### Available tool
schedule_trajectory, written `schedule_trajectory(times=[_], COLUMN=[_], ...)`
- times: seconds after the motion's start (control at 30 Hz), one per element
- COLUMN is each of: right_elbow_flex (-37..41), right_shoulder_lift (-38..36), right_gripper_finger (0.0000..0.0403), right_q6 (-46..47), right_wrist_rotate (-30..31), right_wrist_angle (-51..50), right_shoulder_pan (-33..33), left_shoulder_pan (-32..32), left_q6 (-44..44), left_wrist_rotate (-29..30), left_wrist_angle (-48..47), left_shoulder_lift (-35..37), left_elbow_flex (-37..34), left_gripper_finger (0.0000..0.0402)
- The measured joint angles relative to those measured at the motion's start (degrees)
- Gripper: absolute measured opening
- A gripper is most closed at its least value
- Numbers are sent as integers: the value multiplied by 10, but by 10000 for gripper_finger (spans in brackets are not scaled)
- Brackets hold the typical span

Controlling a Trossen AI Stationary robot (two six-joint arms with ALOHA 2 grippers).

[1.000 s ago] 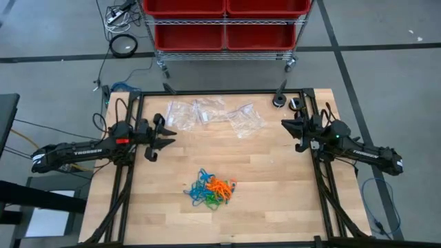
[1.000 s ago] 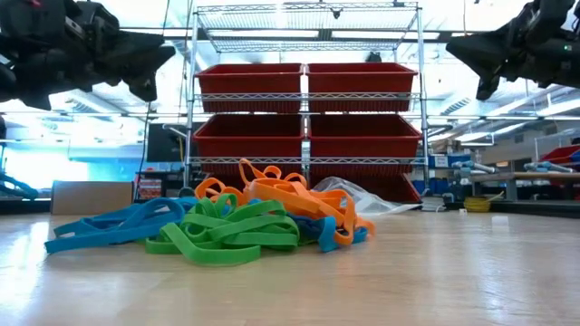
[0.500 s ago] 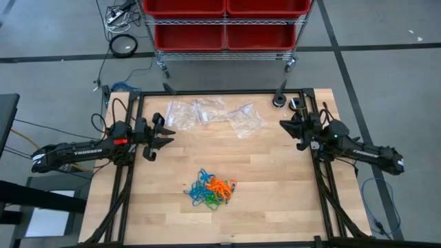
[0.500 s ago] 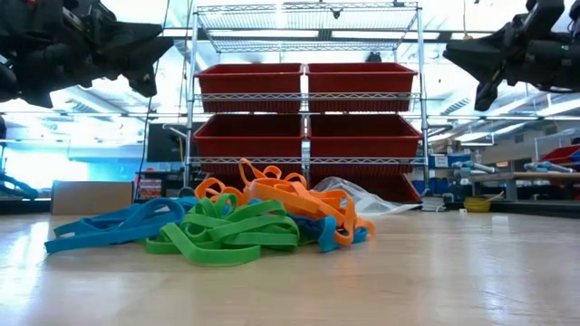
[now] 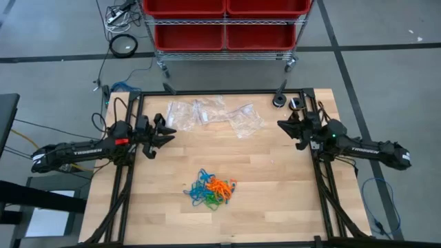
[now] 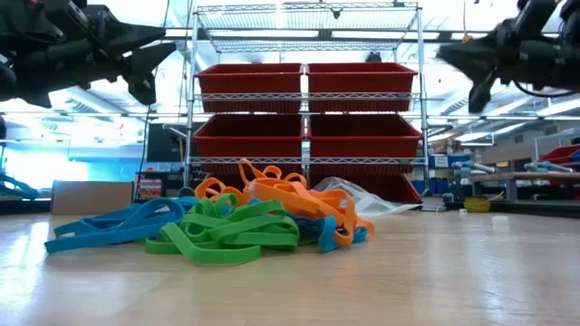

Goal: Sort rubber bands
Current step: Open the transparent zip bag

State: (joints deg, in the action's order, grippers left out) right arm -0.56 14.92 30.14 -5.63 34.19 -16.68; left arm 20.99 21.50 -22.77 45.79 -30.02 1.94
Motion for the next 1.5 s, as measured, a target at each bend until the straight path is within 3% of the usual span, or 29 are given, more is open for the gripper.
schedule_trajectory(times=[0.1,0.23,0.33,0.5,0.6,0.7,0.93,1.27,1.5], right_elbow_flex=[-33,-120,-209,-376,-448,-493,-508,-506,-506], right_shoulder_lift=[45,127,203,319,376,412,446,516,554], right_gripper_finger=[49,68,83,102,109,112,113,112,111], right_q6=[-33,-86,-126,-214,-244,-264,-301,-325,-324], right_wrist_rotate=[0,-3,-20,-9,-2,-2,2,-4,-23], right_wrist_angle=[36,23,-49,-257,-343,-378,-407,-443,-442], right_shoulder_pan=[19,36,42,38,30,27,17,-18,-41], left_shoulder_pan=[0,0,0,0,0,0,0,10,36], left_q6=[-23,-99,-160,-215,-230,-242,-243,-236,-204], left_wrist_rotate=[2,39,86,178,238,250,259,175,107], left_wrist_angle=[-72,-282,-448,-676,-763,-808,-790,-522,-405], left_shoulder_lift=[1,-1,-13,-54,-77,-95,-135,-243,-353], left_elbow_flex=[48,153,255,402,448,449,394,272,266], left_gripper_finger=[131,131,131,131,131,135,153,158,158])
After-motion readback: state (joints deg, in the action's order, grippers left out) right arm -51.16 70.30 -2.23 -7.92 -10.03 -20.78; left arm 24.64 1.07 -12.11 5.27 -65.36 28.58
